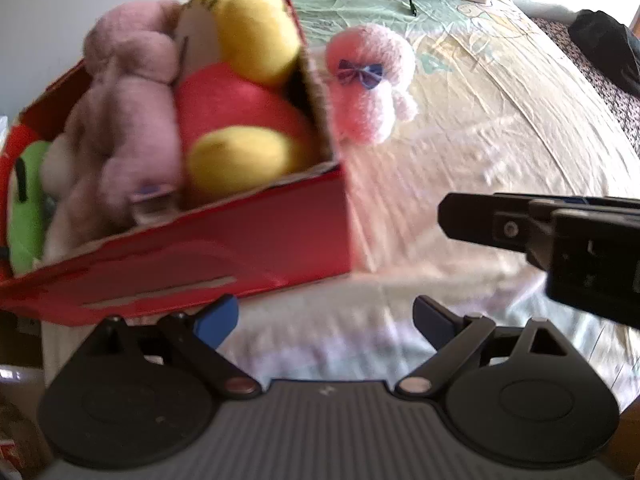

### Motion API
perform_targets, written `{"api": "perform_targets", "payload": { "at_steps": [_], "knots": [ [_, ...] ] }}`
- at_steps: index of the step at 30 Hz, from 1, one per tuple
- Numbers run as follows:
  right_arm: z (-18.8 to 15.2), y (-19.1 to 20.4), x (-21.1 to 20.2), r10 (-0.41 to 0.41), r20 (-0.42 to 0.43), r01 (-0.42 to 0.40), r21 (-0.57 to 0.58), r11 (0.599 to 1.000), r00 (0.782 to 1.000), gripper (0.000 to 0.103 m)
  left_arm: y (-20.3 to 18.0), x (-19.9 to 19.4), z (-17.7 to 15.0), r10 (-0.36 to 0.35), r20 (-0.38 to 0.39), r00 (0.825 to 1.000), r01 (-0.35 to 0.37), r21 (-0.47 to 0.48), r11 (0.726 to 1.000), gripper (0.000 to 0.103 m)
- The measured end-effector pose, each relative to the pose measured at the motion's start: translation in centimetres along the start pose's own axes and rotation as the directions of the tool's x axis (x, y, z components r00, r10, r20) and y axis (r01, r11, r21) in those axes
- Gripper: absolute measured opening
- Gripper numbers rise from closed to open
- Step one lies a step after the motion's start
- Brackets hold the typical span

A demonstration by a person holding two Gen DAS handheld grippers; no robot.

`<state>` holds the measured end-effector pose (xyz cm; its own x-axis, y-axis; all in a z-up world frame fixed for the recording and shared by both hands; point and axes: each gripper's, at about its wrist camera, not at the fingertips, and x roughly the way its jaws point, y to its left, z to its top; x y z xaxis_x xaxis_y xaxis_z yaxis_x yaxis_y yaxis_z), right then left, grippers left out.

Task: Organize objects
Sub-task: 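Grasp the white bunny with blue checkered ears by its neck, right gripper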

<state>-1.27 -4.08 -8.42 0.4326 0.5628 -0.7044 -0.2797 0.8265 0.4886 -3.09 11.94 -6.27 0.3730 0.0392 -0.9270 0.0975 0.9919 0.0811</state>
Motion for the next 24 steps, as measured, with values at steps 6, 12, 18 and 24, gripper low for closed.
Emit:
{"api": "perform_targets", "payload": {
  "at_steps": [6,12,18,24],
  "knots": [
    [1.7,-2.7,1.6,0.035,-0.044,-0.035,-0.006,0.999,0.998,0.033,-1.3,1.1,0.8,-0.006,0.026,1.000,0.008,-0.051,0.999,0.094],
    [4.1,-4.8,4.6,0.071,-0.067,-0.070,0.015,0.997,0.995,0.033,-1.9,2.2,0.8,-0.031,0.044,0.999,0.036,-0.104,0.994,0.094],
    [6.2,-6.4,8.8,0.111,-0.086,-0.102,0.103,0.989,0.990,0.039,-1.7,2.5,0.2,-0.048,0.060,0.997,0.055,-0.113,0.992,0.094],
    [7.3,-7.5,11.6,0.194,-0.080,-0.172,0.222,0.960,0.978,0.045,-1.3,2.5,-0.2,-0.037,0.070,0.997,0.046,-0.120,0.992,0.094]
  ]
}}
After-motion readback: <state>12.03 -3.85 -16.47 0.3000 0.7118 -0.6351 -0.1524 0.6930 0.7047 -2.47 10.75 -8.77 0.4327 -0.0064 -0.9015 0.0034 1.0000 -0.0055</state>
